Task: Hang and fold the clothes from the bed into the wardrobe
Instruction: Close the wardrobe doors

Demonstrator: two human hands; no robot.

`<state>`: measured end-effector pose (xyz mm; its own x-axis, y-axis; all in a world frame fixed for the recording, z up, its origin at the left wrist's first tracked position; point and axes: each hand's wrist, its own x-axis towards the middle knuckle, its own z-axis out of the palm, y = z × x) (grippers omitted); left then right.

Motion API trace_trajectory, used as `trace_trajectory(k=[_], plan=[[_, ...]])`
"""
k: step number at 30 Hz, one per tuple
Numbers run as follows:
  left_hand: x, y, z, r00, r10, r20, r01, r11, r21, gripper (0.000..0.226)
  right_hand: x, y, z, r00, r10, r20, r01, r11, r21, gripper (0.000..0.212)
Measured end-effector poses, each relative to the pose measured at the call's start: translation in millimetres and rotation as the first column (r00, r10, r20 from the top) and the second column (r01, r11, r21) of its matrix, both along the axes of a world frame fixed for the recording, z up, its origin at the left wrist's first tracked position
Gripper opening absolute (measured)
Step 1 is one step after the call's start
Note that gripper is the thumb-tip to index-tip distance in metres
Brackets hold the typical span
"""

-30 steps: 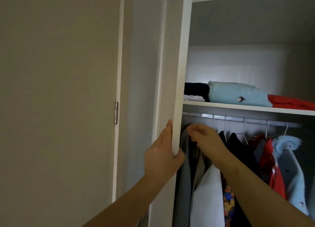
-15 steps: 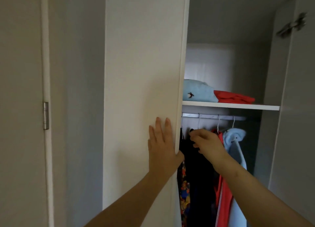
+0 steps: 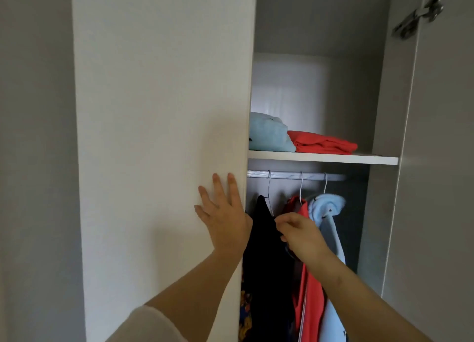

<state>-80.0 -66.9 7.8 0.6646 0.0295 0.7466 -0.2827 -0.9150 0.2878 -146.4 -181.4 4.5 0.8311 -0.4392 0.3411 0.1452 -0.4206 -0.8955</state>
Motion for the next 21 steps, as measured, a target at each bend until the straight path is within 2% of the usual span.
trace_trajectory(k=[5,12,18,21], plan=[[22.0,-17.7,-2.2,0.997,0.072,0.020,-0.072,0.997,-0.011,0.086,20.6,-17.0,-1.9,0.999,-0.023,-0.047,0.022,0.999,-0.023,0.019],[39.8,-26.2,-4.9,1.000,0.001,-0.002,-0.001,0.998,-0.057,0.090,25.3,-22.6,-1.5,0.998,-0.019,-0.063,0.016,0.999,-0.047,0.017],[47.7,-19.7,-6.7,0.986,-0.108,-0.131,0.107,0.994,-0.012,0.105,10.4,-19.7,5.5,1.000,-0.007,0.001,0.007,1.000,-0.018,0.027],[32.4,-8.2,-2.4,0.953,-0.234,-0.195,0.244,0.969,0.029,0.108,-4.8,-12.7,11.3,1.000,-0.026,-0.003,0.026,0.999,-0.044,0.023]])
